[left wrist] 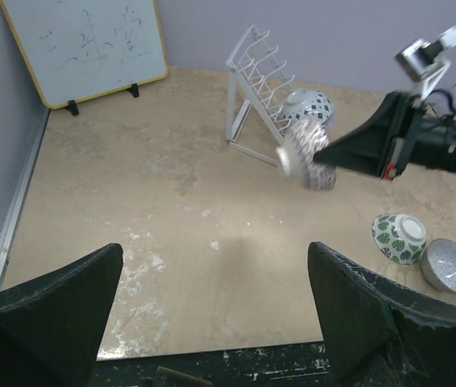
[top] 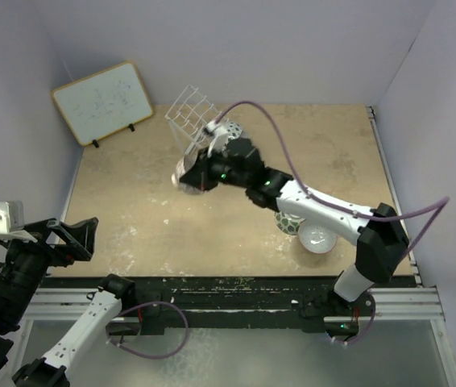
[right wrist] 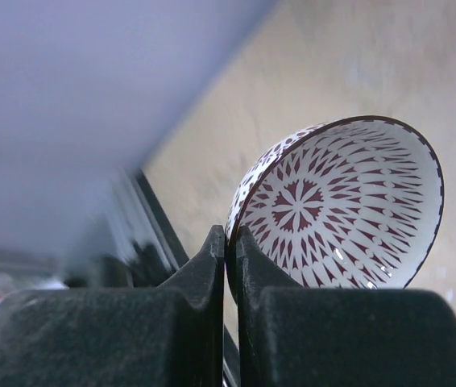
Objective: Load the bowls into the dish rack
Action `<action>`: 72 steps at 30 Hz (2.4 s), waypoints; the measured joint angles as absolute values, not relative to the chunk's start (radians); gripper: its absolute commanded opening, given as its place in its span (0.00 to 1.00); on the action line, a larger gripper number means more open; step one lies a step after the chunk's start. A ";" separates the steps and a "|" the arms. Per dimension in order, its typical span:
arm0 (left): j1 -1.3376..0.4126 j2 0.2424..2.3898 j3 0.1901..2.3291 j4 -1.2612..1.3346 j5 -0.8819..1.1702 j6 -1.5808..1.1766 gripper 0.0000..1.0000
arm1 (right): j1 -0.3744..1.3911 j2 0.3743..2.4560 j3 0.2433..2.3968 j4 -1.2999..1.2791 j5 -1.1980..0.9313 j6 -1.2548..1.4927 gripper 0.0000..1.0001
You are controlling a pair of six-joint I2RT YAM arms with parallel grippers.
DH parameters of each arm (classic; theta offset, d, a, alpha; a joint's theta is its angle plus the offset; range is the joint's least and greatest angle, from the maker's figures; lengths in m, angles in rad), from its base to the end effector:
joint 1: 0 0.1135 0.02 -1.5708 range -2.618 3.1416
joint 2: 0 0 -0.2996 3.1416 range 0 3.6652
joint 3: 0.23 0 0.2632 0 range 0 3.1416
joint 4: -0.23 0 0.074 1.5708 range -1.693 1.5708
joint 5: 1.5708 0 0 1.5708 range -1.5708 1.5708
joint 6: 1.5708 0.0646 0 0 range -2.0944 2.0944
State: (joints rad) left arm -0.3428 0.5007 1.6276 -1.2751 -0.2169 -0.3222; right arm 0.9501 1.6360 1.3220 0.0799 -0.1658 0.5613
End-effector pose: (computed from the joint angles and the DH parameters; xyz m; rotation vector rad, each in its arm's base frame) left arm -0.0437 0.0304 0.4943 -0.1434 1.7191 -0.3064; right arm 0.2448 0.3607 0.3584 -0.5084 1.9120 1.1884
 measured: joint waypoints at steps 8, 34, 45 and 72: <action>-0.343 0.508 1.662 -1.275 -0.218 -0.322 0.99 | 0.671 1.657 1.190 0.813 -0.475 0.981 0.02; -0.348 0.531 1.727 -1.319 -0.232 -0.321 0.99 | 0.418 2.088 1.182 1.531 -0.218 1.679 0.02; -0.350 0.535 1.733 -1.327 -0.240 -0.321 0.99 | 0.420 2.170 1.200 1.530 -0.175 1.759 0.03; -0.355 0.535 1.733 -1.345 -0.244 -0.321 0.99 | 0.430 2.324 1.288 1.556 -0.178 1.843 0.04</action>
State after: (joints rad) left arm -0.3553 0.5346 1.7329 -1.3453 -0.2440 -0.3214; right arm 0.4301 2.3238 1.2881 1.5562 -0.1776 1.8431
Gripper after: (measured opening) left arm 0.990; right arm 0.043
